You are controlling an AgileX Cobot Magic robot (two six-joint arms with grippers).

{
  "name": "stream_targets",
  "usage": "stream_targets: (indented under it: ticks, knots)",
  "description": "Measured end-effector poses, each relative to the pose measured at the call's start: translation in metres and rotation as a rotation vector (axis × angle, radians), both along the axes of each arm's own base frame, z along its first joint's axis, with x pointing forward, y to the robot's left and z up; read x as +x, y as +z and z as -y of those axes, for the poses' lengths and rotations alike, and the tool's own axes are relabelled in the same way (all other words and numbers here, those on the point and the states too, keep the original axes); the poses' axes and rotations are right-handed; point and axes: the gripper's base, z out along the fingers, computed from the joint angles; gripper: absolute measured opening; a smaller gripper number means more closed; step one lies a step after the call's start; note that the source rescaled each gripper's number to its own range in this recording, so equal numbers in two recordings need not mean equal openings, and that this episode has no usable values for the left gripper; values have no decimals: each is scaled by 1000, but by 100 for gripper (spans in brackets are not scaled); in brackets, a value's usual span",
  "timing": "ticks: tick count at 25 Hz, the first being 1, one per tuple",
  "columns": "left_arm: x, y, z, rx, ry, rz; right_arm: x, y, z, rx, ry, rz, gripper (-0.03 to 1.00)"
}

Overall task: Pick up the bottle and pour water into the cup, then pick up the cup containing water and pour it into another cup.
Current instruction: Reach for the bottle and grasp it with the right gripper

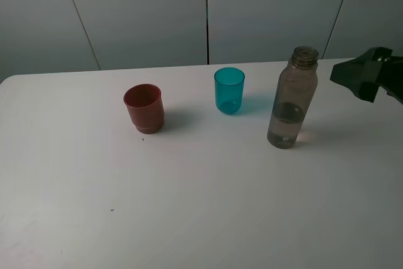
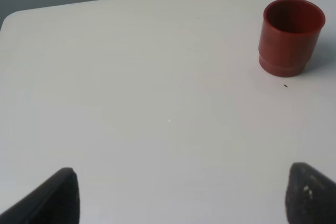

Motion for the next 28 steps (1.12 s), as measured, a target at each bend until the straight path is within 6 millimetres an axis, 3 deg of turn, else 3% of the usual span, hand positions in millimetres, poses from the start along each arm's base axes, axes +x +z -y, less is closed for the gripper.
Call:
stream_targets:
  ticks: [5,11,17,23,28]
  knots:
    - [0,0,0,0,0,0,-9,-21,-4,14,35,63,100]
    - [0,0,0,0,0,0,-19,-34,-21,-44,204,116,100]
    - [0,0,0,0,0,0,-5,-52,-27,-166,251,149,100]
    - [0,0,0,0,0,0,17,-68,-29,-206,178,244,100]
    - [0,0,0,0,0,0,26,-87,-30,-238,154,210,100]
